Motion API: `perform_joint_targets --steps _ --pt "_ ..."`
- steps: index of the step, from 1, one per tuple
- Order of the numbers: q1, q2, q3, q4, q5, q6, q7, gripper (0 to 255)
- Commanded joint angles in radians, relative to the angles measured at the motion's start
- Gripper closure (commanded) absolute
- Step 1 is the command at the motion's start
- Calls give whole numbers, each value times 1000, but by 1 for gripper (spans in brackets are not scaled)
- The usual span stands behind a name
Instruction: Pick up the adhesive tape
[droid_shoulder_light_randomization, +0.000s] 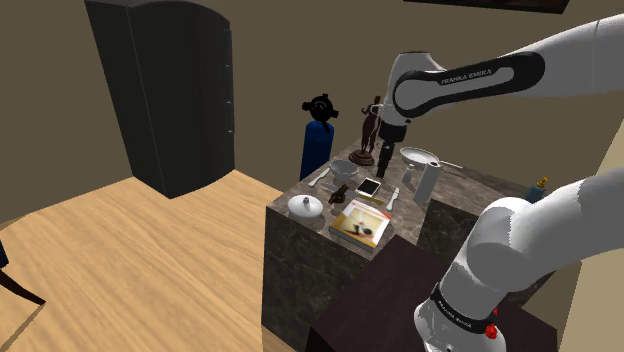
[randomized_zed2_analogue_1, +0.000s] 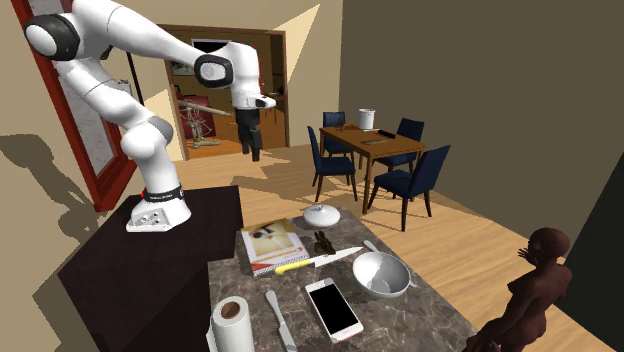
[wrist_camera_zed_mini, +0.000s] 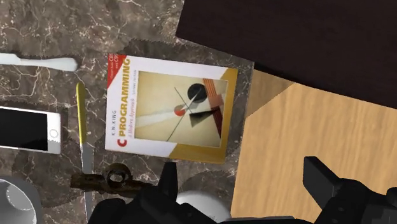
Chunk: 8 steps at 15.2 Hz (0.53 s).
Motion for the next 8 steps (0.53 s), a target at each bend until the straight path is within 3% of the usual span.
perform_joint_targets --steps 1,5,8 --pt "5 54 -47 -5 -18 75 -78 0" --pt "33 200 -138 16 -18 224 -230 0" --pt "66 327 -204 49 21 332 -362 0"
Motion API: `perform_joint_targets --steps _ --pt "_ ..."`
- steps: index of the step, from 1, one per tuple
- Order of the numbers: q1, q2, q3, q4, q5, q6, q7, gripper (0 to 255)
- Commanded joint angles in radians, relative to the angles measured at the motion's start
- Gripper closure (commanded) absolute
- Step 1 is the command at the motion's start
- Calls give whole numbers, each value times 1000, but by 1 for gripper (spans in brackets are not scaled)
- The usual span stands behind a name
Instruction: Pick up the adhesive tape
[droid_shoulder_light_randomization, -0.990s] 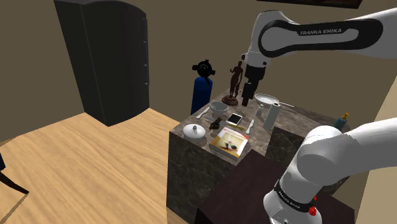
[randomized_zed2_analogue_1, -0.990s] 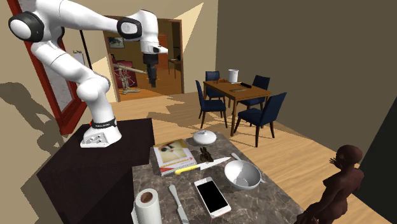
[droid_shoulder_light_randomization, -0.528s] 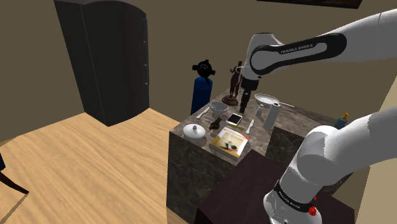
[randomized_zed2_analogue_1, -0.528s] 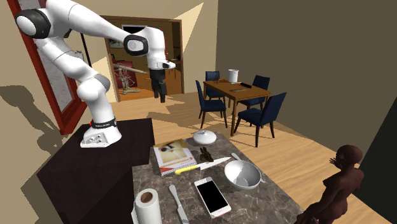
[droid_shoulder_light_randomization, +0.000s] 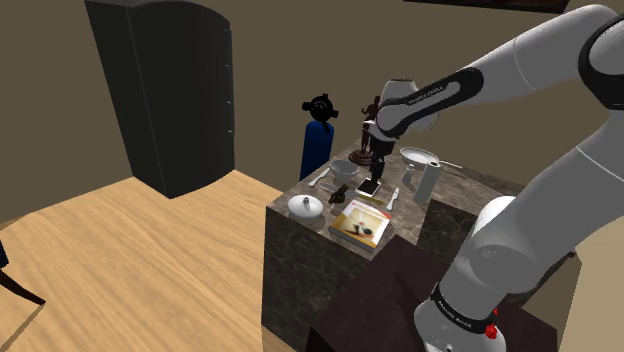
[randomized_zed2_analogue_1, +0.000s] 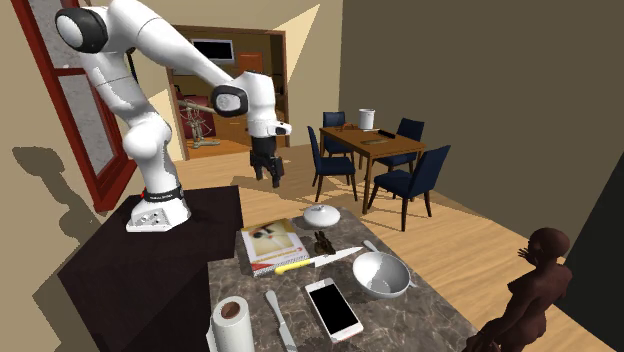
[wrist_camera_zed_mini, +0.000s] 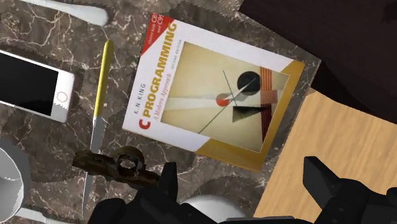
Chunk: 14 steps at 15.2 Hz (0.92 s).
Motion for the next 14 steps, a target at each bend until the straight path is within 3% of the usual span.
perform_joint_targets --steps 1,4,7,11,14 --pt "22 82 -41 23 34 70 -96 0" --pt "56 227 -90 75 139 161 -263 0" --pt "61 379 -97 144 292 228 -458 0" --pt "-5 568 -27 261 485 278 -698 0" --pt "-76 693 47 363 577 296 -834 0"
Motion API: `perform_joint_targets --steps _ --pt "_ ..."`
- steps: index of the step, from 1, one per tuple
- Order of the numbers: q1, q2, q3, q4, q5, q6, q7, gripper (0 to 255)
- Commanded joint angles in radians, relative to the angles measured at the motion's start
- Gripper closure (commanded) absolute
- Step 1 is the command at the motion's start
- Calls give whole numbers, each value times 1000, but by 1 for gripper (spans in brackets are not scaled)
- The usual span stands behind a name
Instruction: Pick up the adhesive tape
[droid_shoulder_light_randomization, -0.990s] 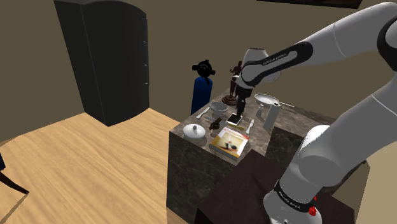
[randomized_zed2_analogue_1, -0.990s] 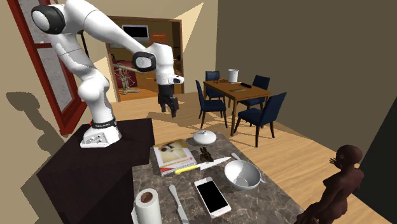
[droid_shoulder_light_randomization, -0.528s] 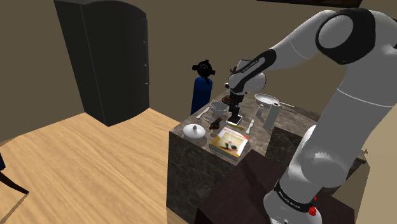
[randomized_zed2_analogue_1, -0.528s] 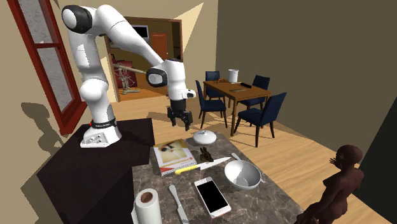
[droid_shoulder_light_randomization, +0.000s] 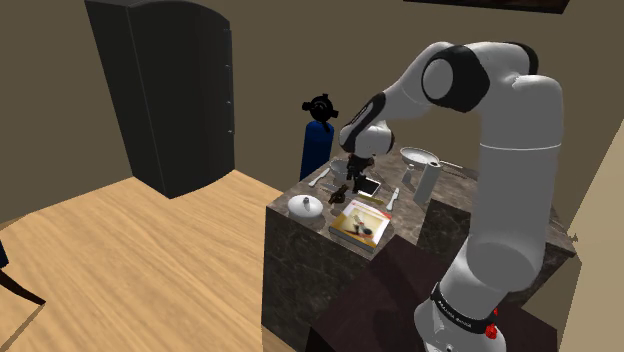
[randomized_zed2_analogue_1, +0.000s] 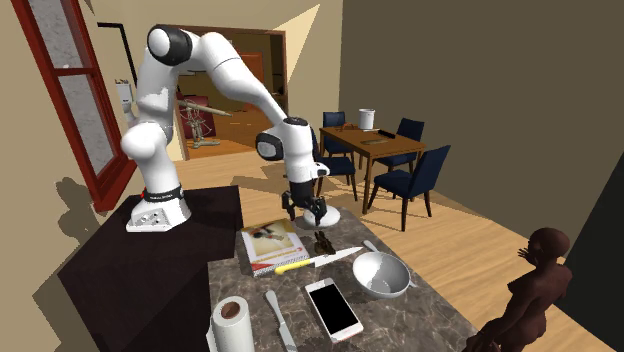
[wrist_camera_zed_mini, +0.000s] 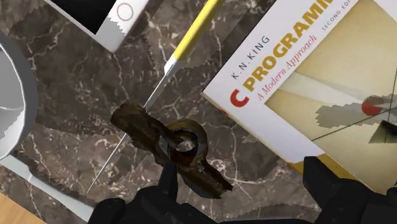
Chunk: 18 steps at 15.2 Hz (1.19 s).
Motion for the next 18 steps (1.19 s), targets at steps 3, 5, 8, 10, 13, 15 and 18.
perform_joint_targets --steps 3,5,8,10,13,15,18 --pt "-91 161 94 146 90 18 -158 0" --pt "-129 236 134 225 111 20 -214 0" --pt "-139 258 147 231 122 37 -223 0" --pt "-148 280 159 237 134 53 -232 0" --pt "-163 321 180 250 153 82 -247 0" --pt "-164 321 180 250 153 82 -247 0" --pt "-164 321 181 249 154 83 -248 255"
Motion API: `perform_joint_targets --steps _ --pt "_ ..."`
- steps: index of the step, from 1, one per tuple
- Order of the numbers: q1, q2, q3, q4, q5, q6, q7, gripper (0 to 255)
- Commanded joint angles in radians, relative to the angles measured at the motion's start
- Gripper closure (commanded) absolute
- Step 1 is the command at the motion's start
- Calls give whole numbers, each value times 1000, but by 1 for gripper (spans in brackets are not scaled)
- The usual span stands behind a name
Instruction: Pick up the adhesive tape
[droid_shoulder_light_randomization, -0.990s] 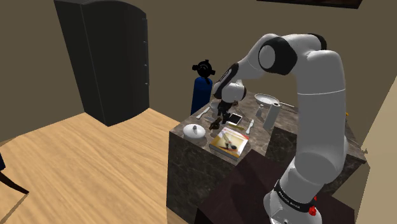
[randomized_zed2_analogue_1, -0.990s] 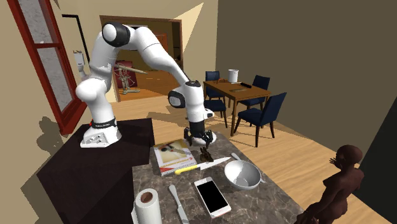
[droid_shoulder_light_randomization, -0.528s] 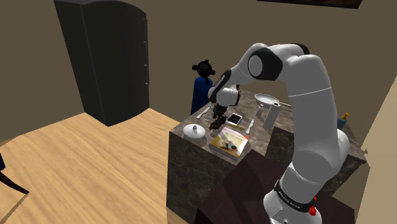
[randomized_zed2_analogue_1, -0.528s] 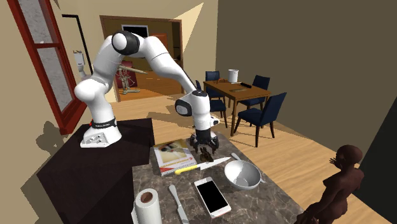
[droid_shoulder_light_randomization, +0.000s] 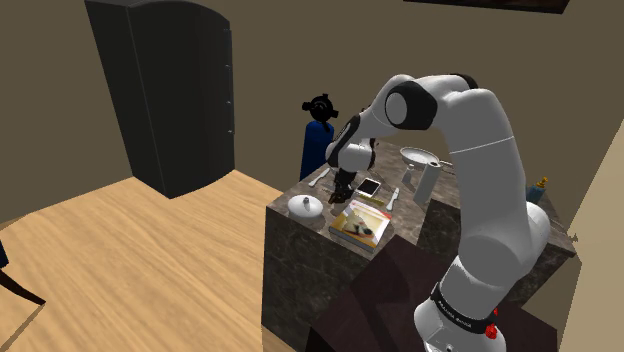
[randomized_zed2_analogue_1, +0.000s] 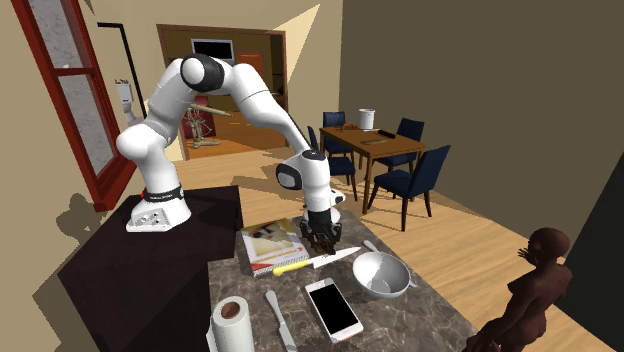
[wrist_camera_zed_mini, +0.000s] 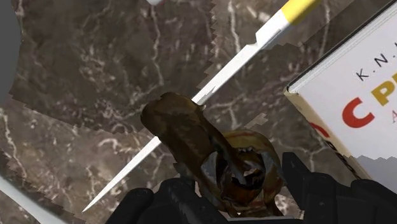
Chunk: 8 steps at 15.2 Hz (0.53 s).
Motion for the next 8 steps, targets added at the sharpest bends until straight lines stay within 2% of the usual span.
perform_joint_targets --steps 1,8 --pt "0 1 1 0 0 1 0 255" --pt "5 -11 -6 -3 -6 -9 5 255"
